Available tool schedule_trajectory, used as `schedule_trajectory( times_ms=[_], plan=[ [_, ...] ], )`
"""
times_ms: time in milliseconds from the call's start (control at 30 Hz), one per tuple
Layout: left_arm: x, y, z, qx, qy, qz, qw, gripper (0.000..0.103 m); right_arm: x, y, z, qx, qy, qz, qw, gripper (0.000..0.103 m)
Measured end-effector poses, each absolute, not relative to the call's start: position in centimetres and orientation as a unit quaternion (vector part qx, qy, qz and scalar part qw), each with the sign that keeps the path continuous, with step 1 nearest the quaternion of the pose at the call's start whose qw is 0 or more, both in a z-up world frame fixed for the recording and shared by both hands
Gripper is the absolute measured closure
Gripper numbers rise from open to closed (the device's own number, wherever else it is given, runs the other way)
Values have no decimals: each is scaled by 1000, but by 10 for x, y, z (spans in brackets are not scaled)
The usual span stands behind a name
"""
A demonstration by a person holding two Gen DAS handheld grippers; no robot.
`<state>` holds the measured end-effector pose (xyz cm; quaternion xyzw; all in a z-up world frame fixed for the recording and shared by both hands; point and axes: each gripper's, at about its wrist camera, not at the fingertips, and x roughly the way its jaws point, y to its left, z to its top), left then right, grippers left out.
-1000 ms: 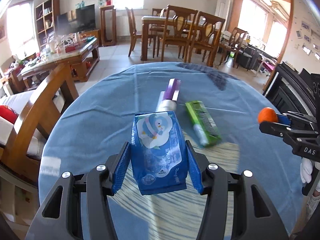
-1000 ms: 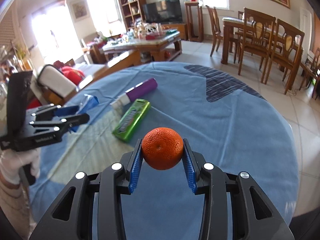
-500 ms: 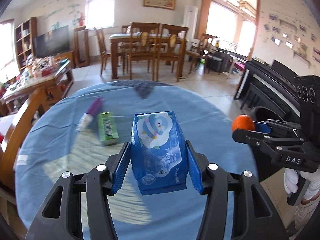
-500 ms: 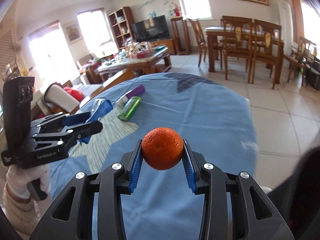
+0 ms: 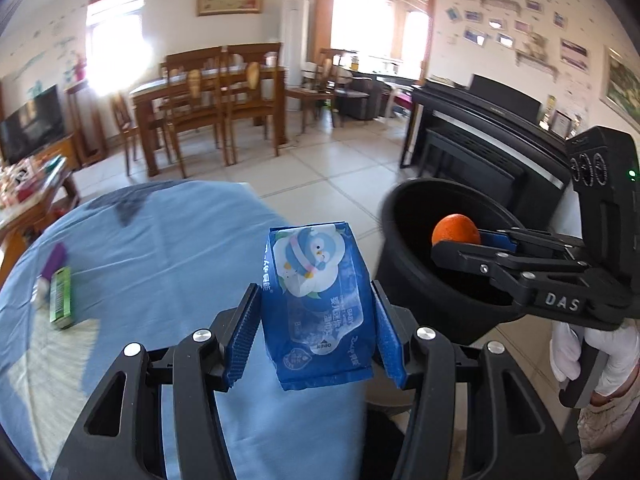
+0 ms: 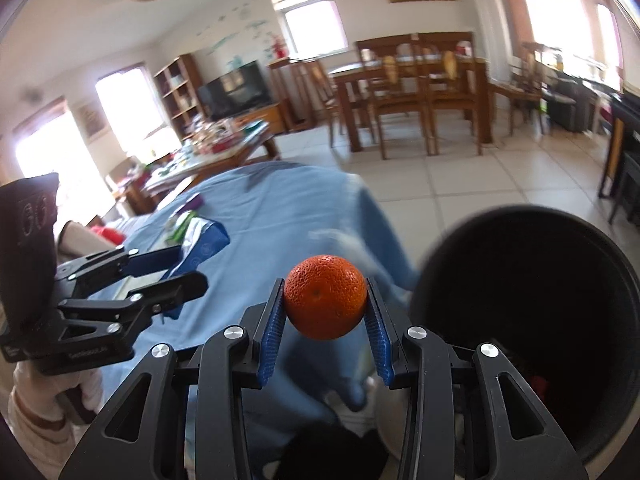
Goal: Collect trash
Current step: 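Carry the wipes pack in the left tool while the right tool carries the orange over the bin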
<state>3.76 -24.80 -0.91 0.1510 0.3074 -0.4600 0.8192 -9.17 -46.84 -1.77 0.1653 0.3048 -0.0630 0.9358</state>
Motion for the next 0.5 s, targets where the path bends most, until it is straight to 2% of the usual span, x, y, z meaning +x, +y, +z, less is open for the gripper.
schedule_trajectory(
  times_ms=[500],
  plan=[
    [-9, -351, -35, 196, 310, -539, 758, 50, -188, -571, -56, 228, 295, -154, 915, 65]
  ],
)
